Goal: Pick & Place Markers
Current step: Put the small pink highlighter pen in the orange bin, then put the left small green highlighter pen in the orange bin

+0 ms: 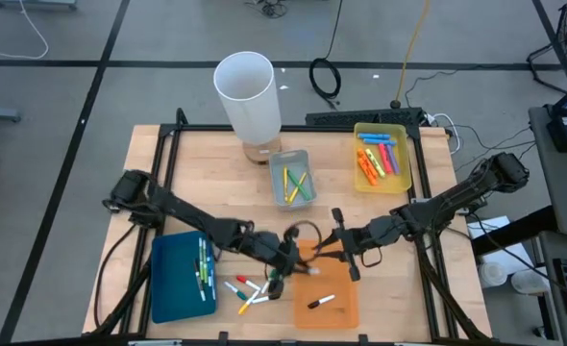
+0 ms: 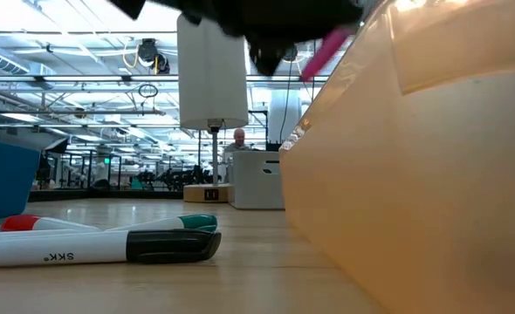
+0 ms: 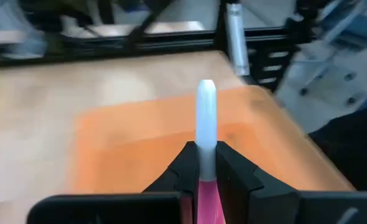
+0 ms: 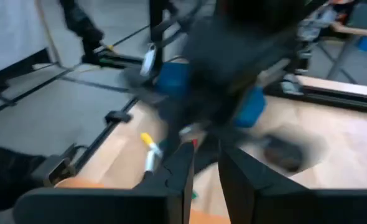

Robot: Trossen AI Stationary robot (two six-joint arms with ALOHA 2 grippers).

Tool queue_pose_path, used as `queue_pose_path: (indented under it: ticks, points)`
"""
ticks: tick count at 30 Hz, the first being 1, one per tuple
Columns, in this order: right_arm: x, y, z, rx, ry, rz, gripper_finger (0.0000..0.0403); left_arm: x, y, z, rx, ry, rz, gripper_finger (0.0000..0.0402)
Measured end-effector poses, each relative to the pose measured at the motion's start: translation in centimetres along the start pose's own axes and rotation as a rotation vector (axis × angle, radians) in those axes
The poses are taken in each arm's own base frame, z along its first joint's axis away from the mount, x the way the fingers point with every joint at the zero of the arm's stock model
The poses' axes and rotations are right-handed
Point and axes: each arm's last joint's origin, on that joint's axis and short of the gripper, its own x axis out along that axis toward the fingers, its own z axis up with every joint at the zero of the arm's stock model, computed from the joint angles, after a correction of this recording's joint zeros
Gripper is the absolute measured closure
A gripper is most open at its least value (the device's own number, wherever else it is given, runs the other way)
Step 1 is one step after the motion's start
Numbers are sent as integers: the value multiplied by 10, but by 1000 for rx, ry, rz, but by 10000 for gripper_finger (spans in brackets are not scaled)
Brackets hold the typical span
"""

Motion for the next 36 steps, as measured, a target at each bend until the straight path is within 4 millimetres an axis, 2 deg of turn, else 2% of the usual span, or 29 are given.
queue_pose_path:
  ticks: [4, 8, 14, 18, 23, 28, 31, 36]
  points:
    - [-3, -1, 1, -2, 6, -5, 337, 18, -4, -17, -71, -6, -25, 355]
    - [-4, -1, 0, 5, 24, 0, 339, 21, -1, -21, -110, 7, -13, 304]
    - [-4, -1, -2, 13, 36, 0, 337, 13, 2, -8, -104, -39, 43, 235]
    - [-4, -1, -4, 18, 61, -1, 338, -4, -2, -7, -119, 99, 32, 208]
    - [-4, -1, -7, 29, 87, -3, 337, -43, -25, -10, -348, 370, 60, 199]
    - [-4, -1, -8, 20, 94, -3, 338, -68, -69, -38, -388, 657, 136, 215]
    - [-4, -1, -8, 13, 100, -3, 339, -69, -92, -49, -420, 696, 148, 228]
    - [-4, -1, -8, 12, 100, -3, 337, -69, -121, -61, -249, 704, 77, 251]
